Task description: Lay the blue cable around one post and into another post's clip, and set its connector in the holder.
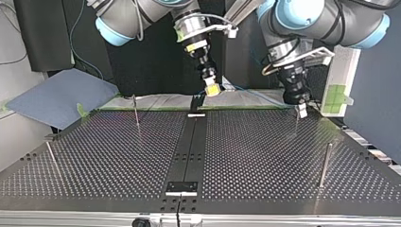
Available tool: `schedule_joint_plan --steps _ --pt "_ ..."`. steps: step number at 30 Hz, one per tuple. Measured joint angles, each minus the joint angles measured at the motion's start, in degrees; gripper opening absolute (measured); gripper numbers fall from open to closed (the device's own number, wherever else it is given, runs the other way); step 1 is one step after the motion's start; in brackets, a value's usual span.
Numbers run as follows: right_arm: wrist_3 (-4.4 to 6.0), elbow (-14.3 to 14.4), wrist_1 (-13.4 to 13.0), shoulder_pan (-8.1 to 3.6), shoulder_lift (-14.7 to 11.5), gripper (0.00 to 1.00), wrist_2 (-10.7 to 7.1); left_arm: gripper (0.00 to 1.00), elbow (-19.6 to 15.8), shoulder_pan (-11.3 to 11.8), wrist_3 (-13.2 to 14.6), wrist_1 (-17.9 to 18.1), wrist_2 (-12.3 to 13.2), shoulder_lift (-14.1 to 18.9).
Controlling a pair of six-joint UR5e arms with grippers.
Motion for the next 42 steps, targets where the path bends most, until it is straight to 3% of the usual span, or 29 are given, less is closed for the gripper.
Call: schedule_joint_plan --steps 10,23,33,42 --pt "-0.09 -4.79 2.64 0.12 2.71 0.00 -0.08 0.00 1.57 4.56 -2.29 -1.76 4.18 1.49" --pt "0.38 -11.50 2.97 -1.15 4.04 0.00 -0.73 0.00 1.94 11.17 -5.11 -1.81 10.74 2.56" --pt "0.35 -16.49 3.82 -1.87 5.17 0.00 -1.98 0.00 5.86 16.38 -7.57 -1.90 15.83 0.97" --pt "-0.03 -20.90 5.57 -2.30 6.62 0.00 -2.43 0.00 7.38 21.48 -10.83 -1.04 17.96 0.33"
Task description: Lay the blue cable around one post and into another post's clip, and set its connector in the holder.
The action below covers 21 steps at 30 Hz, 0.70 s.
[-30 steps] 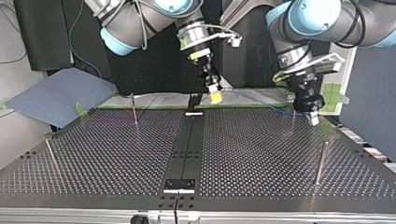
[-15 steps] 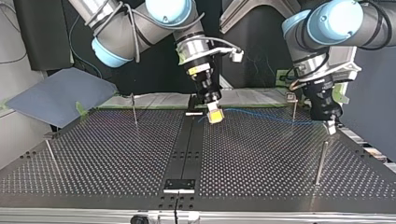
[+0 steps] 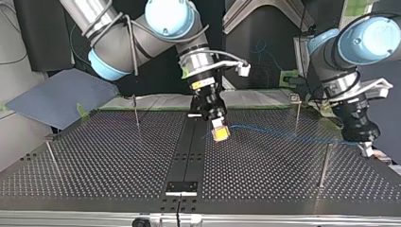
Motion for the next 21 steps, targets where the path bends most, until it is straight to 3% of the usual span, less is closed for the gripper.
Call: schedule_joint_plan --steps 11,21 --pt "-0.08 -5.55 1.50 -0.56 2.18 0.00 -1.27 0.00 1.26 5.43 -0.52 0.39 5.19 -4.18" --pt "-0.11 -10.54 1.83 -1.07 5.30 0.00 -1.82 0.00 4.99 10.03 -0.68 0.76 9.07 -8.02"
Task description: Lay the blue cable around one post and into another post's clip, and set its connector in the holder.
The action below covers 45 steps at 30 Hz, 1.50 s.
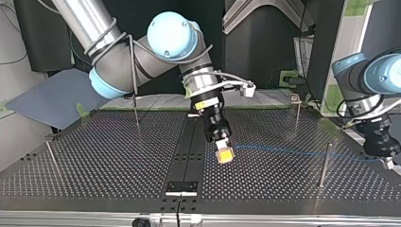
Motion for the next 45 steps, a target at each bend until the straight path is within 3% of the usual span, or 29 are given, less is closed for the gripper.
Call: schedule_joint_plan --steps 8,15,23,35,45 --pt "0.14 -3.77 0.37 -0.65 3.17 0.00 -0.08 0.00 1.67 0.26 0.57 0.40 3.58 -2.91" --pt "0.50 -6.85 0.70 -2.09 4.42 0.00 -0.11 0.00 2.79 0.16 0.53 1.18 5.77 -5.39" --pt "0.24 -7.22 1.64 -3.58 5.17 0.00 -0.08 0.00 3.06 0.34 0.01 1.51 6.04 -6.20" --pt "0.27 -7.24 2.40 -5.04 7.90 0.00 0.14 0.00 3.07 -0.93 -0.40 2.58 8.67 -10.08" --pt "0.02 -6.21 6.52 -6.59 9.89 0.00 1.41 0.00 2.60 -2.21 -2.51 3.43 10.39 -11.69"
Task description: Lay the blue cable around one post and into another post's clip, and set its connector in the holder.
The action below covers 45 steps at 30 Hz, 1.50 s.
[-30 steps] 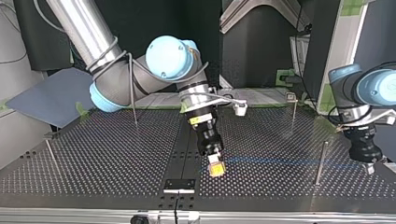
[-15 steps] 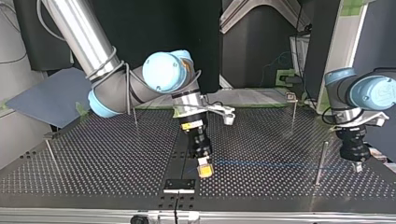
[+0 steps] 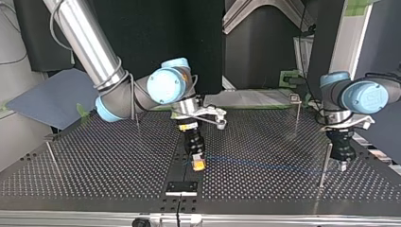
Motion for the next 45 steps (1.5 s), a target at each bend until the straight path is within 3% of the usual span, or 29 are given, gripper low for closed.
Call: schedule_joint_plan --steps 6,13,14,15,17,21,29,32,39,40,45 --pt "0.34 2.97 -0.55 -0.55 0.11 0.00 0.48 0.00 -1.69 -0.59 -2.18 1.11 -0.49 -0.04" --pt "1.59 6.19 -3.55 -0.90 0.13 0.00 0.51 0.00 -2.44 -1.27 0.18 1.35 -0.44 -0.02" --pt "1.70 6.58 -3.93 -0.94 0.13 0.00 0.52 0.12 -2.45 -1.32 0.57 1.34 -0.18 -0.02" --pt "1.80 7.10 -4.44 -0.96 0.13 0.00 0.54 0.12 -2.46 -1.38 1.03 1.31 0.21 -0.02" --pt "1.88 7.91 -5.27 -1.01 0.13 0.00 0.64 0.27 -2.46 -1.45 1.32 1.18 0.60 -0.02" --pt "2.12 9.84 -7.20 -1.21 0.13 0.00 0.99 0.33 -2.48 -1.60 0.57 0.87 0.64 -0.01" --pt "2.86 13.19 -10.54 -1.75 0.13 0.00 2.10 0.57 -2.49 -2.28 -2.04 3.14 1.39 -0.01" --pt "3.40 14.52 -11.85 -2.57 0.13 0.00 3.01 0.61 -2.48 -2.48 -3.52 3.51 2.75 -0.01" --pt "6.34 17.91 -15.25 -4.83 0.13 0.00 3.99 0.71 -2.69 -2.64 -6.44 3.66 5.64 -0.01" --pt "6.60 18.32 -15.65 -5.11 0.13 0.00 4.12 0.80 -2.80 -2.63 -6.59 3.69 5.78 -0.01" --pt "7.00 20.45 -17.79 -6.68 0.13 0.00 5.61 0.86 -3.54 -2.43 -6.45 3.80 4.68 -0.02"
